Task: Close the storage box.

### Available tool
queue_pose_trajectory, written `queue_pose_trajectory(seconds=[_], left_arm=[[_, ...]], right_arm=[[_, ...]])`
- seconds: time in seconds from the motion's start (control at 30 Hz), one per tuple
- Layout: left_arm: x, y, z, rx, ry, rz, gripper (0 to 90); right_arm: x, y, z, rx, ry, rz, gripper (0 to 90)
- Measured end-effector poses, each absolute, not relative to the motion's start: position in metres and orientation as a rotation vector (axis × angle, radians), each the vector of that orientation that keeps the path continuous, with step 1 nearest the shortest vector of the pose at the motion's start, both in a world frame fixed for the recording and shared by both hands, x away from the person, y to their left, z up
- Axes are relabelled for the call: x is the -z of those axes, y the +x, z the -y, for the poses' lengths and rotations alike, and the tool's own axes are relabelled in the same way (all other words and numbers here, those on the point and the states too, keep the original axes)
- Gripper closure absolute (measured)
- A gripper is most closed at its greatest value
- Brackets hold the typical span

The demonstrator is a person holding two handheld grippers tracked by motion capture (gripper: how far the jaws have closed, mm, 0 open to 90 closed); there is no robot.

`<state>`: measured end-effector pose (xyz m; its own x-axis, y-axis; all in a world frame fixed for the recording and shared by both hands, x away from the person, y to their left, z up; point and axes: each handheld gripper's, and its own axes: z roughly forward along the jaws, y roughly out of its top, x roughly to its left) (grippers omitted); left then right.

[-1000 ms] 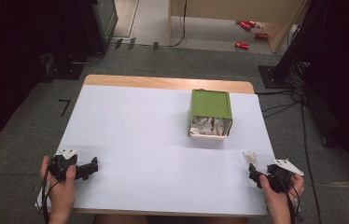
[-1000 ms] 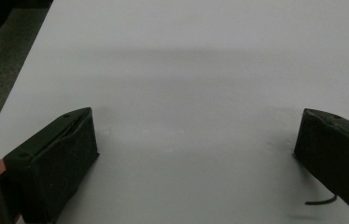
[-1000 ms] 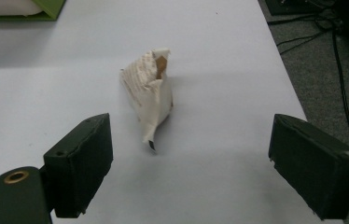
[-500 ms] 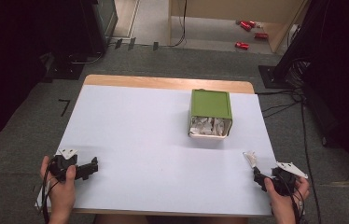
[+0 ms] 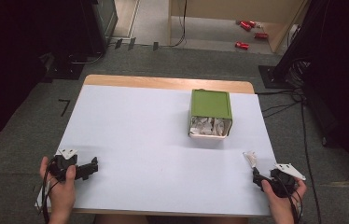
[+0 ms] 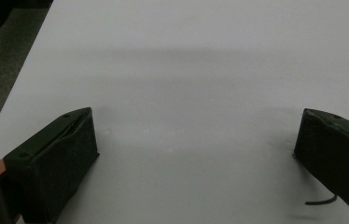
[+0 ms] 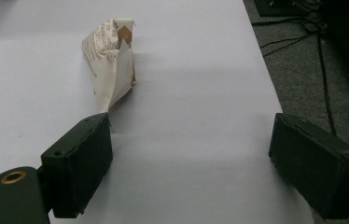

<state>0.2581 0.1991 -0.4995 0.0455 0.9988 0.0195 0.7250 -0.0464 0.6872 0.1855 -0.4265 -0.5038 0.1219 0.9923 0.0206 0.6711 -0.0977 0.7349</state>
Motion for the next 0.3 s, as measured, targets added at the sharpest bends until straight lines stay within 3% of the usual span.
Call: queue_pose_trajectory(seconds=[0.3], left_arm=[[0.4994,0.2582,-0.1991,-0.709,1.825,-1.730,0.0]], right_arm=[[0.5039,0.1852,0.4263,-0.727,1.829,-1.607,13.3]])
